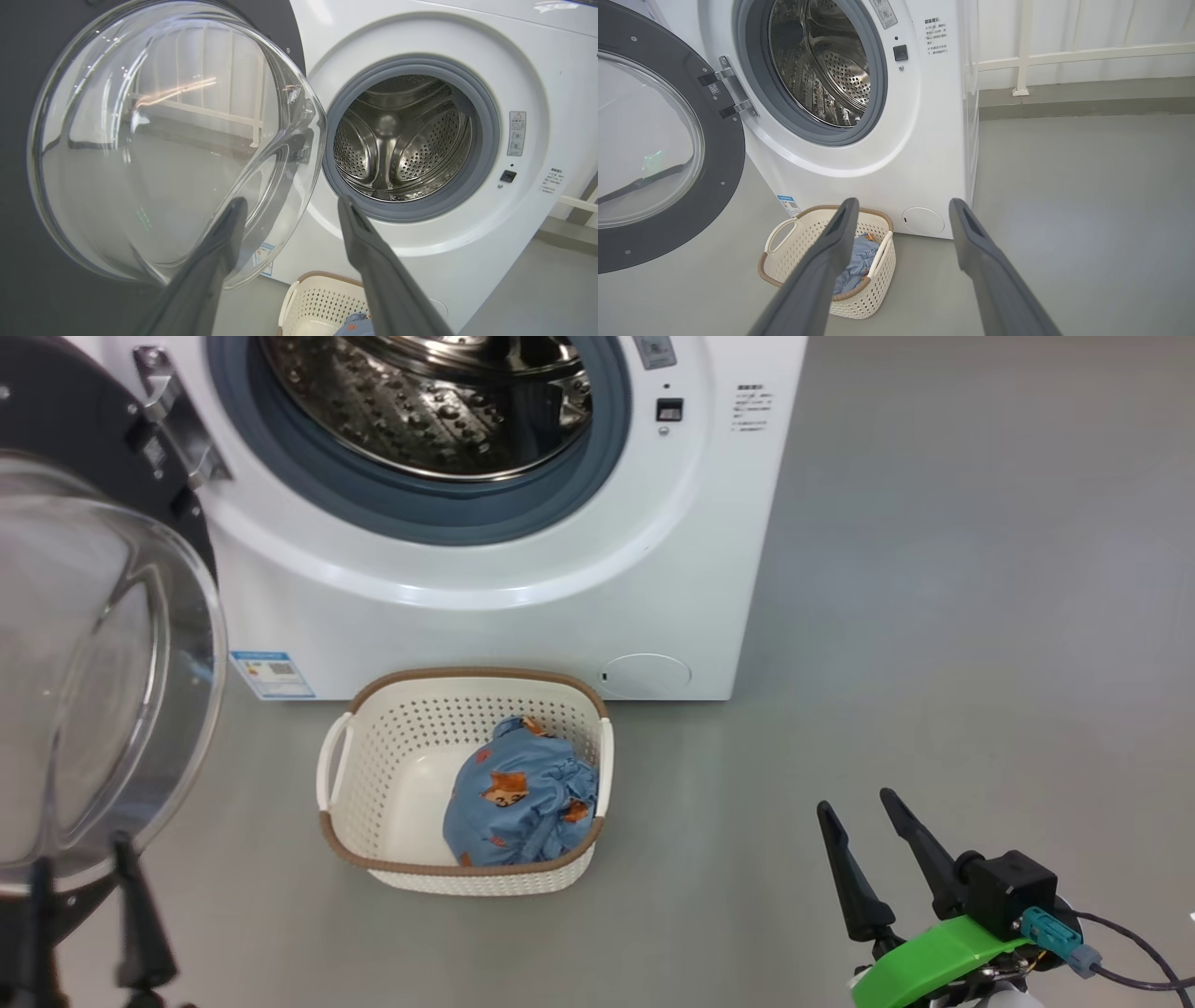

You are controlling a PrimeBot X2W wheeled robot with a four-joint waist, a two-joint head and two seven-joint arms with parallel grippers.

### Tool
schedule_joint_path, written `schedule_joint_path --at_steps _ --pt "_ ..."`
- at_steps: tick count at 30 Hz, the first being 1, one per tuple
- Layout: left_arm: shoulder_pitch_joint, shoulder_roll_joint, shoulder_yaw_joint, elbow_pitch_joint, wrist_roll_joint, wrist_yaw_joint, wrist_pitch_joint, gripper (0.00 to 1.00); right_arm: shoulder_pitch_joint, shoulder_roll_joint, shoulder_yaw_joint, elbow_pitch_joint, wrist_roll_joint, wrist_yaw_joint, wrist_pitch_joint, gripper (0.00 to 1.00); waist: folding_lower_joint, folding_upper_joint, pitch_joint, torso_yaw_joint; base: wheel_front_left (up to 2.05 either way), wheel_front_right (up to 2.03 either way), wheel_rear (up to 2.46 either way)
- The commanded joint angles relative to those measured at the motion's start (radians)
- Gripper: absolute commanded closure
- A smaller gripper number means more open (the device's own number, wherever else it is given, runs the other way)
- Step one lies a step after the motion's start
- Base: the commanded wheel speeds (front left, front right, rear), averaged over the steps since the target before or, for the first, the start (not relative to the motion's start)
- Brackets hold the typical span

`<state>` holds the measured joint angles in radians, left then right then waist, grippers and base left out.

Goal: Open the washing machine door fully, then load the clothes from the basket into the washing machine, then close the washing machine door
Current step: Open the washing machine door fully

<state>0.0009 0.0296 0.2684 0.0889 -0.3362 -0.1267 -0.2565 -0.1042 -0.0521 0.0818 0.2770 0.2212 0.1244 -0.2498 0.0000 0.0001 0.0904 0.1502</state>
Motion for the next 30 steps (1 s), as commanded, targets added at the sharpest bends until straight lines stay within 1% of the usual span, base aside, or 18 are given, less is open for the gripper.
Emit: schedule_joint_path --at_steps 1,2,5,13,18,26,30 --pt "0.000 0.021 0.016 -0.033 0.027 0.003 -0.005 0.00 -0.013 0.002 0.025 -0.031 -0.011 0.006 -0.012 0.00 0.0000 -0.0001 -0.006 -0.016 0.00 0.00 0.00" --pt "0.009 0.021 -0.002 -0.038 0.056 0.003 -0.005 0.00 -0.014 0.002 0.028 -0.037 -0.019 0.006 -0.012 0.00 0.0000 -0.0001 -0.007 -0.024 0.00 0.00 0.00" --pt "0.029 0.021 -0.044 -0.044 0.070 0.002 -0.005 0.00 -0.015 0.002 0.033 -0.053 -0.031 0.006 -0.012 0.00 0.0000 -0.0001 -0.012 -0.046 0.00 0.00 0.00" --pt "0.064 0.021 -0.112 -0.064 0.079 0.004 -0.005 0.00 -0.005 0.002 0.047 -0.090 -0.042 0.006 -0.012 0.00 0.0000 -0.0001 -0.038 -0.102 0.00 0.00 0.00" --pt "0.086 0.021 -0.132 -0.064 0.112 0.002 -0.005 0.00 0.009 0.002 0.045 -0.106 -0.055 0.006 -0.012 0.00 0.0000 -0.0001 -0.054 -0.124 0.00 0.00 0.00" --pt "0.120 0.021 -0.146 -0.069 0.104 0.000 -0.005 0.00 0.028 0.002 0.042 -0.117 -0.067 0.006 -0.012 0.00 0.0000 -0.0001 -0.073 -0.144 0.00 0.00 0.00" --pt "0.134 0.021 -0.136 -0.078 0.112 0.000 -0.005 0.00 0.035 0.002 0.039 -0.118 -0.066 0.006 -0.012 0.00 0.0000 -0.0001 -0.083 -0.148 0.00 0.00 0.00"
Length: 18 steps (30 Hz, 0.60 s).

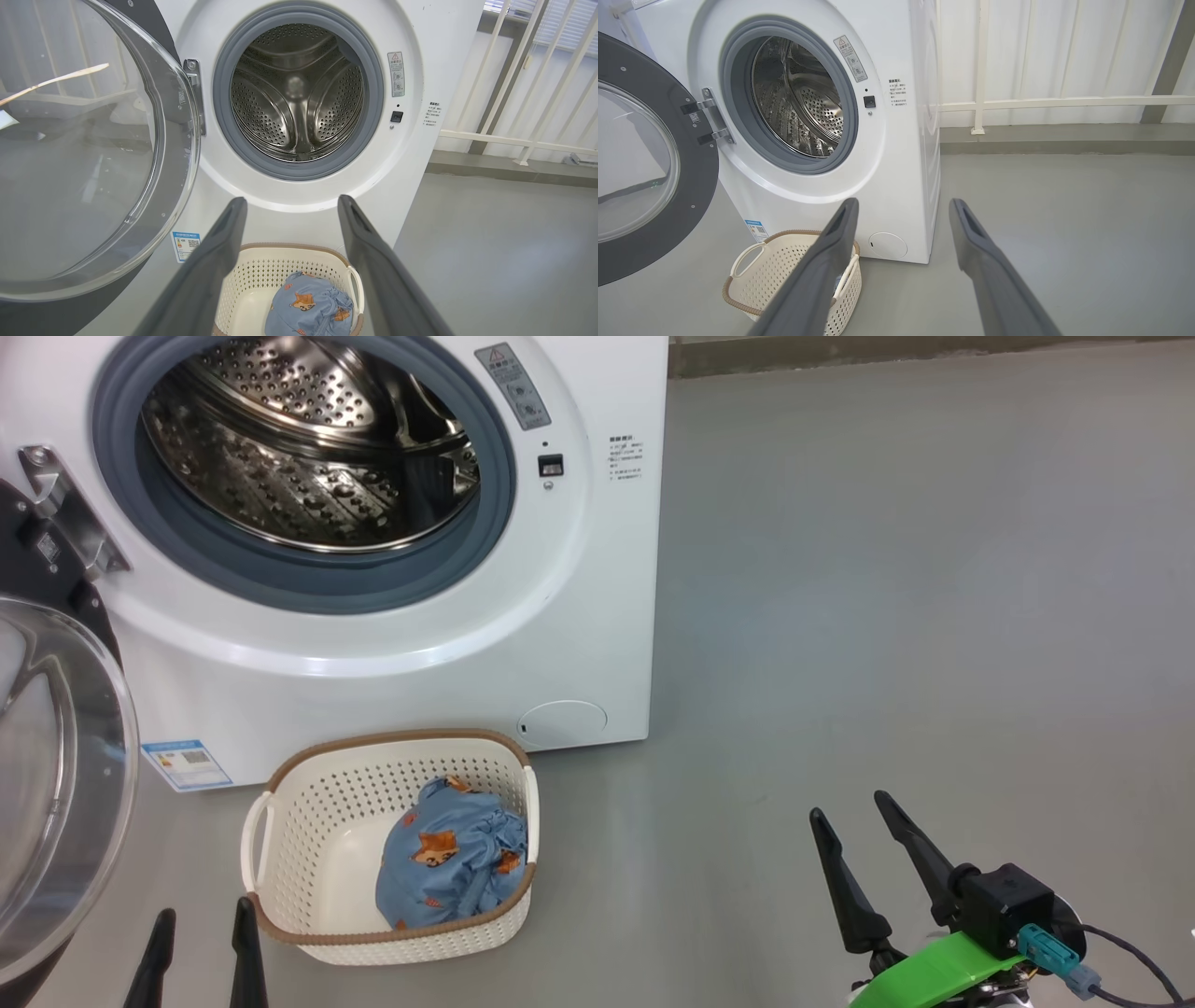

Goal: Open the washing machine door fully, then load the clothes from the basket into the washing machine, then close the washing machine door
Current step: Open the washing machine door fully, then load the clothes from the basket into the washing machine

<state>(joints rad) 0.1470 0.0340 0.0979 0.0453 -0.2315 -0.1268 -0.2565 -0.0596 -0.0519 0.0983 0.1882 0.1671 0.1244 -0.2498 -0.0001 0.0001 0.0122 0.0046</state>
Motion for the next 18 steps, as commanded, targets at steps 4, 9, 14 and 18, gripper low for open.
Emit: schedule_joint_path --at_steps 4,9,14,18 --pt "-0.002 0.016 0.034 -0.035 0.018 -0.001 -0.005 0.00 -0.004 0.002 0.020 -0.032 -0.012 0.006 -0.012 0.00 0.0001 -0.0001 -0.008 -0.003 0.00 0.00 0.00" --pt "0.000 0.016 0.039 -0.035 0.033 -0.001 -0.005 0.00 0.000 0.002 0.013 -0.039 -0.014 0.006 -0.012 0.00 0.0001 -0.0001 -0.005 -0.003 0.00 0.00 0.00" --pt "-0.009 0.016 0.044 -0.039 0.033 0.005 -0.005 0.00 -0.003 0.002 0.002 -0.045 -0.020 0.006 -0.012 0.00 0.0001 -0.0001 0.005 0.000 0.00 0.00 0.00" --pt "-0.014 0.016 0.049 -0.037 0.036 0.009 -0.005 0.00 -0.005 0.002 -0.005 -0.042 -0.030 0.006 -0.012 0.00 0.0001 -0.0001 0.009 0.000 0.00 0.00 0.00"
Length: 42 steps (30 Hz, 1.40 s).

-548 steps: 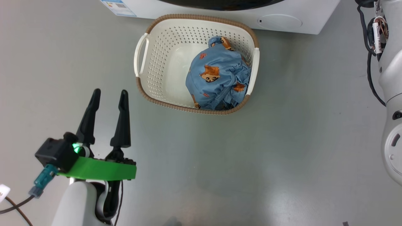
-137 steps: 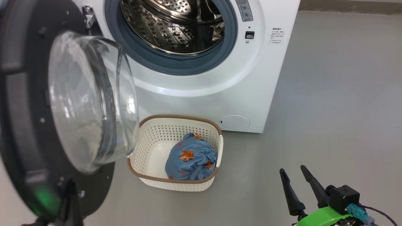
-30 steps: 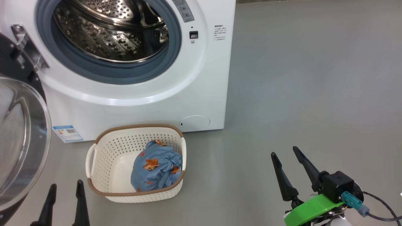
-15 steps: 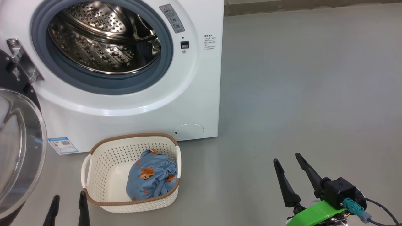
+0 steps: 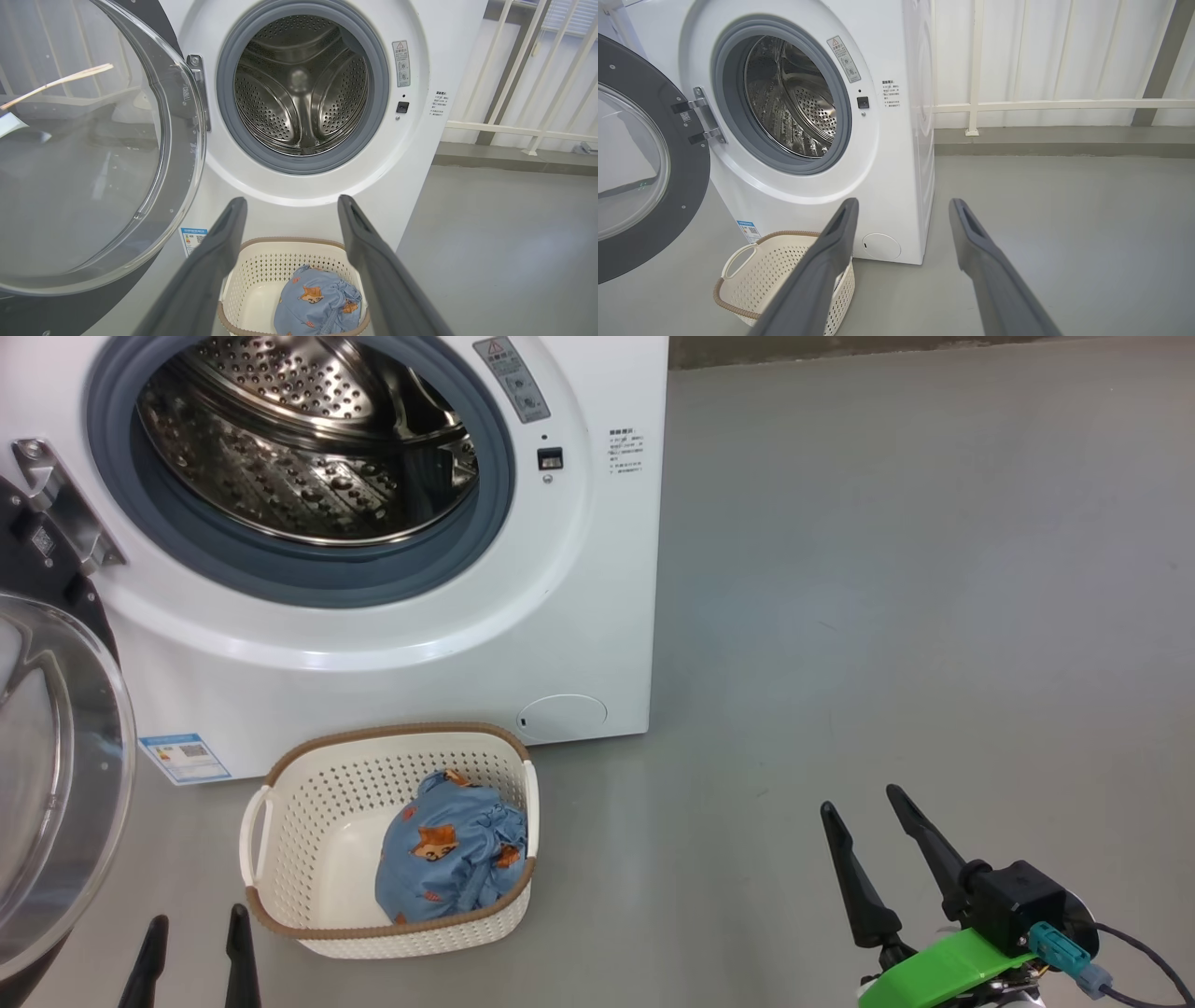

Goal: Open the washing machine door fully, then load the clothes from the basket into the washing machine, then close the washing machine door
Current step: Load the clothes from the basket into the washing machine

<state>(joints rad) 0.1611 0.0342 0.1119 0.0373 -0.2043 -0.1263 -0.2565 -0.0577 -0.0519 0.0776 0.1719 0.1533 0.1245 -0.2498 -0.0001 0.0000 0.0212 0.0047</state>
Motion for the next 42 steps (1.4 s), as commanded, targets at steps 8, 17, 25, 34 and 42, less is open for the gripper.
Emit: schedule_joint_path --at_steps 8,17,25,34,42 --pt "-0.031 0.016 0.043 -0.027 0.007 0.009 -0.005 0.00 -0.008 0.002 0.002 -0.022 -0.021 0.006 -0.012 0.00 0.0001 0.0000 -0.002 0.000 0.00 0.00 0.00" --pt "-0.036 0.016 0.049 -0.026 0.005 0.008 -0.005 0.00 -0.010 0.002 0.001 -0.023 -0.017 0.006 -0.012 0.00 0.0001 0.0000 0.004 0.002 0.00 0.00 0.00" --pt "-0.044 0.016 0.049 -0.028 0.010 0.007 -0.005 0.00 -0.012 0.002 -0.002 -0.024 -0.016 0.006 -0.012 0.00 0.0001 0.0000 0.012 0.006 0.00 0.00 0.00" --pt "-0.045 0.016 0.053 -0.021 0.008 0.006 -0.005 0.00 -0.011 0.002 -0.002 -0.022 -0.017 0.006 -0.012 0.00 0.0001 0.0000 0.012 0.008 0.02 -0.02 0.00" --pt "-0.051 0.016 0.059 -0.015 0.002 0.006 -0.005 0.00 -0.010 0.002 -0.001 -0.016 -0.013 0.006 -0.012 0.00 0.0001 0.0000 0.016 0.010 0.78 -0.78 0.00"
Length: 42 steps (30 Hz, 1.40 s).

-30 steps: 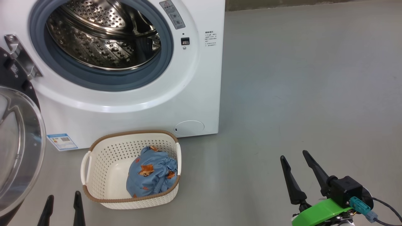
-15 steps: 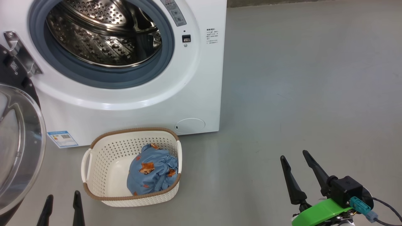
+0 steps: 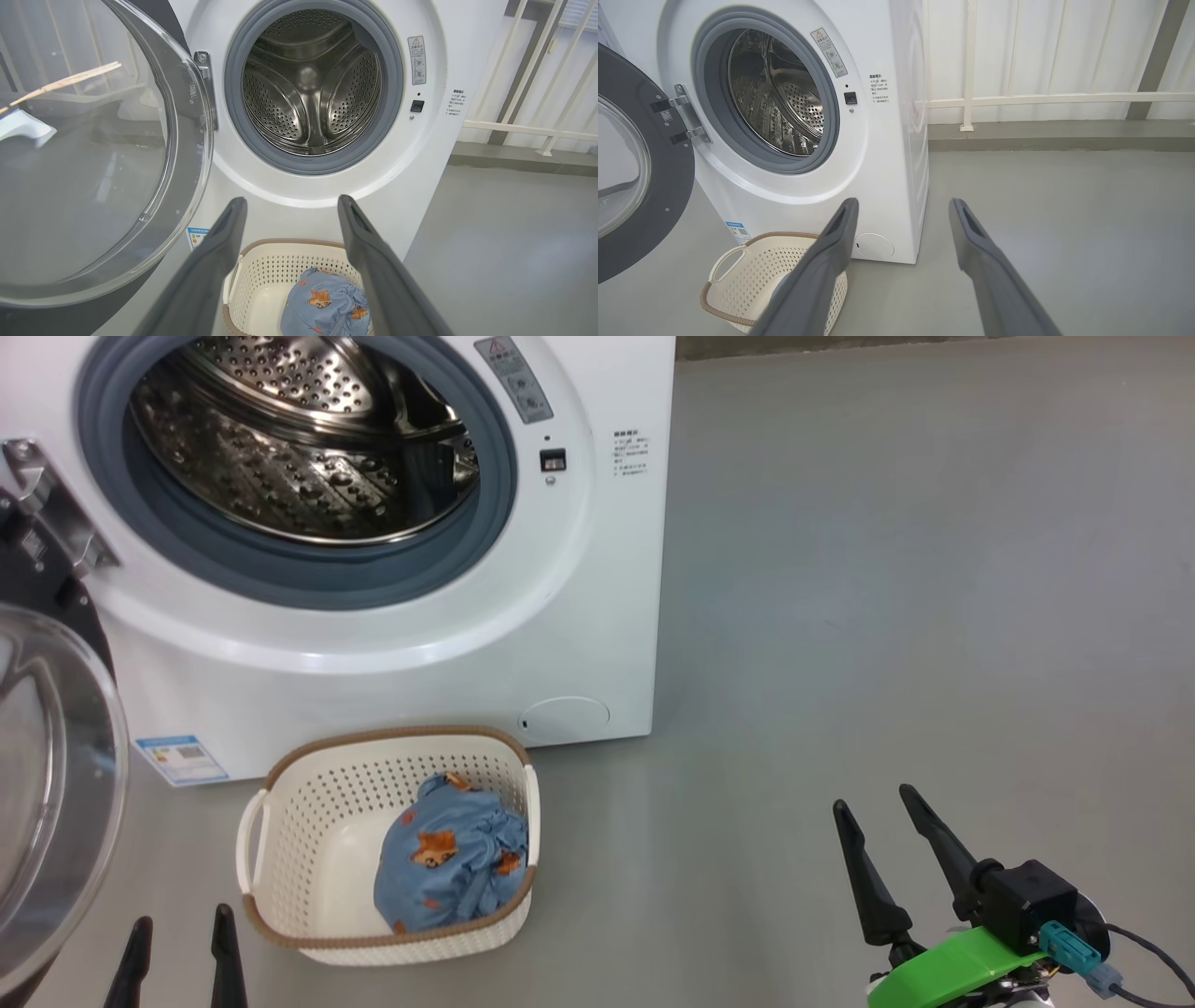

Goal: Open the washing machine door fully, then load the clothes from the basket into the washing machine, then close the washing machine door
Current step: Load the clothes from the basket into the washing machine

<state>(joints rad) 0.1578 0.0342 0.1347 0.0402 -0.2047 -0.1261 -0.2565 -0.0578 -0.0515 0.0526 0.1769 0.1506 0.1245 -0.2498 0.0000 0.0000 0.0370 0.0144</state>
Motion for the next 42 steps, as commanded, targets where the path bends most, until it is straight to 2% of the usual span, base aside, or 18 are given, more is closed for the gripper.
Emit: schedule_joint_path --at_steps 1,18,42 --pt "-0.048 0.016 0.037 -0.017 0.002 0.006 -0.005 0.00 -0.010 0.001 0.024 -0.021 -0.010 0.006 -0.012 0.00 0.0000 0.0000 0.001 0.000 1.39 -1.39 0.00" --pt "-0.061 0.016 0.049 -0.029 -0.005 0.004 -0.005 0.00 -0.018 0.001 0.022 -0.018 -0.003 0.006 -0.012 0.00 0.0000 0.0000 0.022 0.008 1.70 -1.70 0.00" --pt "-0.043 0.016 0.021 -0.024 0.000 -0.002 -0.005 0.00 -0.019 0.001 0.030 0.006 -0.003 0.006 -0.012 0.00 0.0000 0.0000 0.014 0.008 0.10 -0.10 0.00"
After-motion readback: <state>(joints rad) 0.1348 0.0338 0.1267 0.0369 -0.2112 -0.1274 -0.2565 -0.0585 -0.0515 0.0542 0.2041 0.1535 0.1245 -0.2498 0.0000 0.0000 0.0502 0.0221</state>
